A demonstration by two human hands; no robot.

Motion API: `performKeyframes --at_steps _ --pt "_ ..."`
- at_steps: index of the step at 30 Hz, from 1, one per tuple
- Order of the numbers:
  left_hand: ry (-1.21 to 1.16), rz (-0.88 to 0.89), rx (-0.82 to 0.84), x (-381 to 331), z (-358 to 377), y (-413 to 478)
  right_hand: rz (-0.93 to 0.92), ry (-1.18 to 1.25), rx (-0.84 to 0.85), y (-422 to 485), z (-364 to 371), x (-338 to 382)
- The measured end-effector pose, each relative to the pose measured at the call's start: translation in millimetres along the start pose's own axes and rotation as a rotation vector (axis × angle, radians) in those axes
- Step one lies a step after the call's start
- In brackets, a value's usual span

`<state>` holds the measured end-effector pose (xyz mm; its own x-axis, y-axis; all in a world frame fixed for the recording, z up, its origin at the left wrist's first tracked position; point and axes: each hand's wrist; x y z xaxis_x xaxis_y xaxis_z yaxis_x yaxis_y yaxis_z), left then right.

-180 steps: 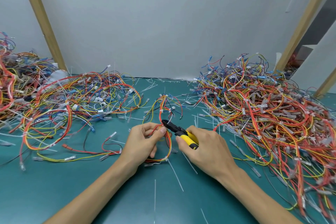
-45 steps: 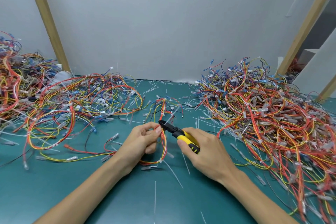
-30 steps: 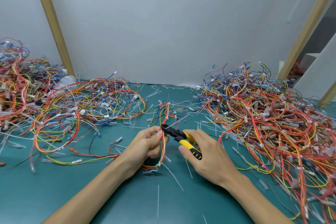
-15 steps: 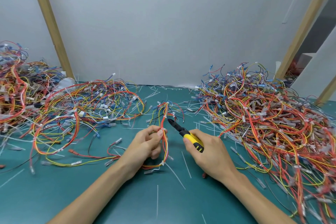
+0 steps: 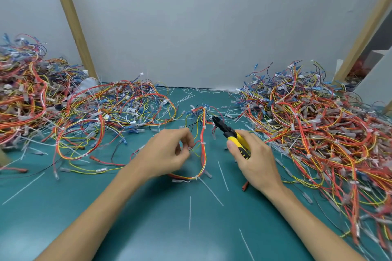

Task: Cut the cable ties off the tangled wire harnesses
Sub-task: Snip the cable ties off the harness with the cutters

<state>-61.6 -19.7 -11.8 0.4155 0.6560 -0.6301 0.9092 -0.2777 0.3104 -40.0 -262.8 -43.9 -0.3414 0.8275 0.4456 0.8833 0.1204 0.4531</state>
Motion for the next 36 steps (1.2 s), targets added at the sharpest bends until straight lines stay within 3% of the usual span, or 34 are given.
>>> performKeyframes --at_steps 4,6,11,15,20,23,25,28,31,33,36 --pt "-0.063 -0.123 0.444 -2.2 3.8 -3.4 0.026 0.022 -0.006 0.5 -0.5 -2.1" --pt "-0.009 -0.083 0.473 -3.6 11.3 -5.6 0.03 0.023 -0.003 0.8 -0.2 -2.5" --pt "0.057 -0.069 0.388 -7.7 12.6 -3.1 0.03 0.031 0.006 1.3 1.4 -5.5" --pt "0.04 0.01 0.11 -18.0 15.5 -3.7 0.048 0.068 -0.021 2.1 2.7 -6.3" --pt "-0.52 -0.073 -0.26 -32.3 21.0 -2.2 0.101 0.166 -0.078 5.3 3.6 -9.6" --pt "-0.917 -0.184 -0.313 -34.9 26.6 0.6 0.124 0.187 -0.075 6.6 4.2 -12.1" --pt "-1.039 -0.252 -0.312 -32.6 35.0 1.0 0.118 0.186 -0.078 7.0 4.9 -12.3" --pt "-1.018 -0.327 -0.217 -23.8 51.1 1.1 0.107 0.178 -0.078 6.9 4.9 -11.2" --pt "-0.75 -0.284 -0.126 -15.7 60.7 1.0 0.101 0.166 -0.074 6.0 4.2 -11.1" --pt "-0.599 -0.249 -0.121 -12.9 63.6 0.4 0.101 0.165 -0.076 5.7 3.5 -10.7" --pt "-0.565 -0.239 -0.136 -11.5 64.4 0.4 0.092 0.165 -0.083 5.5 3.0 -9.3"
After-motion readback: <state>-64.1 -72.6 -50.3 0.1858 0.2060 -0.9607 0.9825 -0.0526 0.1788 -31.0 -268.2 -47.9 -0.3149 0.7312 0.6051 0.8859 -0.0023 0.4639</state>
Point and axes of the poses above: each hand's wrist, its own y-axis towards the middle knuckle, its own z-axis out of the palm, x = y × z, and after that the axes turned 11 degrees about -y, right-handed
